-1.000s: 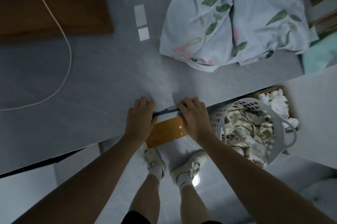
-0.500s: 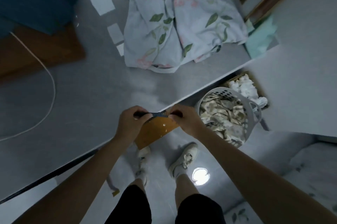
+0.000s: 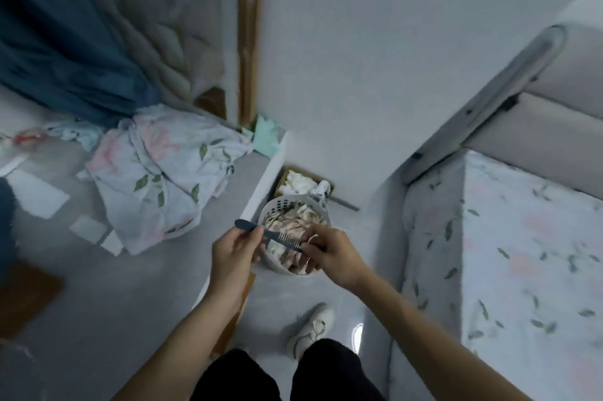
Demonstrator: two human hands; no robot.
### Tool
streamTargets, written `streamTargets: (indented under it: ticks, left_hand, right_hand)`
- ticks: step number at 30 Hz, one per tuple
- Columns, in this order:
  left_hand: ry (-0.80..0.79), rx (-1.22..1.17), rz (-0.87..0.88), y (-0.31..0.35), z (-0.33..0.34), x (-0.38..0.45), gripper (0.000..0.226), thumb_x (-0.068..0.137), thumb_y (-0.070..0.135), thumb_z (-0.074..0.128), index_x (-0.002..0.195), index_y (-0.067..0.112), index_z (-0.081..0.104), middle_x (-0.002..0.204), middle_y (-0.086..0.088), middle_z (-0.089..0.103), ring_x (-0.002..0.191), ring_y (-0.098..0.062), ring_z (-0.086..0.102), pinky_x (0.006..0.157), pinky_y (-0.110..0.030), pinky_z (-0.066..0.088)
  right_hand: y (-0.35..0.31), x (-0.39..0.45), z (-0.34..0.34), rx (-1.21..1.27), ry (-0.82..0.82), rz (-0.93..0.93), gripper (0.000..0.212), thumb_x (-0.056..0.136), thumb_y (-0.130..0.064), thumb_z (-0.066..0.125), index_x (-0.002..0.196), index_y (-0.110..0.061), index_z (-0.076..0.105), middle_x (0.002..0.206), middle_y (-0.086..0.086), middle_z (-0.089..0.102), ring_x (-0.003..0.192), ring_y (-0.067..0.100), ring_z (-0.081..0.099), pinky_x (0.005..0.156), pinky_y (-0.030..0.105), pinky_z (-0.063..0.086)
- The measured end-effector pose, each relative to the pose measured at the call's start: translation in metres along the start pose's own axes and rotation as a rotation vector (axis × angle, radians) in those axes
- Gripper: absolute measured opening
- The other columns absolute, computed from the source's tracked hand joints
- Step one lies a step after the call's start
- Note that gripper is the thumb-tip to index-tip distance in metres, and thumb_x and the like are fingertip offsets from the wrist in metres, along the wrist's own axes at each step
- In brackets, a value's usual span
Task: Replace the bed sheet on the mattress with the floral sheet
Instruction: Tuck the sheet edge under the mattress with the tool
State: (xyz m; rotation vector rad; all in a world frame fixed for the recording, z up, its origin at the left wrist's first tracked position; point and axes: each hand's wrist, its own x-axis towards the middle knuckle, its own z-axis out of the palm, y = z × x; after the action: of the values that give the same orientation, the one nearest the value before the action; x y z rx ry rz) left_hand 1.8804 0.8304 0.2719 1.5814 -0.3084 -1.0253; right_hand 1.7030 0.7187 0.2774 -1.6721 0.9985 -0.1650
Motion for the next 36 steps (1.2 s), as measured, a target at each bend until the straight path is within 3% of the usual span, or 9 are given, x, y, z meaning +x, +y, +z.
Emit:
streamTargets:
  ticks: [2,6,10,15,20,23,27,32,36]
  left_hand:
    - [-0.153,0.117,0.056,0.011,0.034,-0.016,0.011,0.099,0.020,0.068,0.097,0.013,0.076,0.084,-0.004,0.077,0.079,-0.015,0.070,0.070,-0.029,0.052]
    - [-0.322,0.242,0.162,0.021,0.110,-0.041,0.013,0.102,0.024,0.064,0.094,0.017,0.072,0.083,-0.004,0.075,0.078,-0.016,0.072,0.070,-0.030,0.054]
    - [-0.418,0.302,0.194,0.010,0.184,-0.062,0.015,0.104,0.024,0.060,0.096,0.016,0.070,0.082,-0.003,0.073,0.074,-0.011,0.069,0.064,-0.024,0.052]
    - [-0.501,0.364,0.180,-0.009,0.286,-0.082,0.016,0.107,0.015,0.052,0.097,0.008,0.061,0.083,-0.005,0.070,0.072,-0.017,0.071,0.058,-0.033,0.051]
    - [-0.556,0.449,0.164,-0.014,0.380,-0.110,0.019,0.109,0.017,0.047,0.097,0.006,0.055,0.077,-0.006,0.071,0.070,-0.025,0.071,0.055,-0.036,0.056]
    - [-0.643,0.566,0.200,-0.014,0.421,-0.119,0.021,0.107,0.022,0.052,0.095,0.006,0.058,0.078,-0.008,0.068,0.070,-0.025,0.068,0.059,-0.038,0.057]
    - [-0.732,0.671,0.256,-0.018,0.457,-0.111,0.019,0.104,0.028,0.059,0.088,0.020,0.064,0.077,-0.008,0.067,0.073,-0.031,0.068,0.068,-0.053,0.056]
    - [-0.766,0.803,0.357,-0.017,0.491,-0.085,0.022,0.102,0.040,0.060,0.085,0.026,0.062,0.071,0.000,0.065,0.064,-0.017,0.064,0.063,-0.045,0.052]
    - [-0.791,0.750,0.207,-0.018,0.521,-0.048,0.023,0.102,0.034,0.062,0.081,0.026,0.064,0.070,-0.007,0.066,0.057,-0.018,0.063,0.058,-0.041,0.053]
  right_hand:
    - [-0.001,-0.037,-0.020,0.082,0.110,0.045,0.004,0.101,-0.001,0.059,0.098,-0.004,0.058,0.077,0.013,0.076,0.060,0.025,0.071,0.056,0.024,0.051]
    - [0.014,-0.094,-0.063,0.196,0.287,0.084,0.005,0.103,-0.005,0.058,0.098,-0.006,0.057,0.080,0.016,0.076,0.060,0.028,0.069,0.056,0.029,0.049]
    - [0.043,-0.138,-0.109,0.295,0.419,0.121,0.008,0.103,-0.009,0.059,0.097,-0.005,0.059,0.083,0.013,0.078,0.063,0.027,0.069,0.059,0.028,0.051]
    - [0.100,-0.183,-0.172,0.351,0.471,0.150,0.016,0.102,-0.022,0.065,0.096,-0.007,0.065,0.086,0.006,0.079,0.075,0.027,0.074,0.065,0.031,0.055]
    - [0.155,-0.213,-0.254,0.349,0.547,0.177,0.010,0.099,-0.026,0.068,0.090,-0.022,0.072,0.088,0.004,0.075,0.080,0.020,0.070,0.069,0.039,0.059]
    - [0.165,-0.215,-0.308,0.451,0.666,0.144,0.008,0.100,-0.025,0.067,0.104,-0.021,0.073,0.095,0.006,0.076,0.082,0.017,0.069,0.070,0.039,0.058]
    - [0.159,-0.196,-0.365,0.650,0.679,0.083,0.023,0.101,-0.026,0.067,0.120,-0.014,0.070,0.097,0.005,0.076,0.081,0.018,0.069,0.067,0.035,0.057]
    - [0.170,-0.154,-0.409,0.572,0.704,0.122,0.009,0.099,-0.006,0.066,0.099,0.001,0.071,0.072,0.006,0.067,0.063,0.018,0.067,0.053,0.028,0.051]
    - [0.186,-0.126,-0.442,0.605,0.781,0.216,0.010,0.100,-0.003,0.063,0.092,-0.001,0.069,0.069,0.002,0.068,0.063,0.017,0.067,0.056,0.028,0.053]
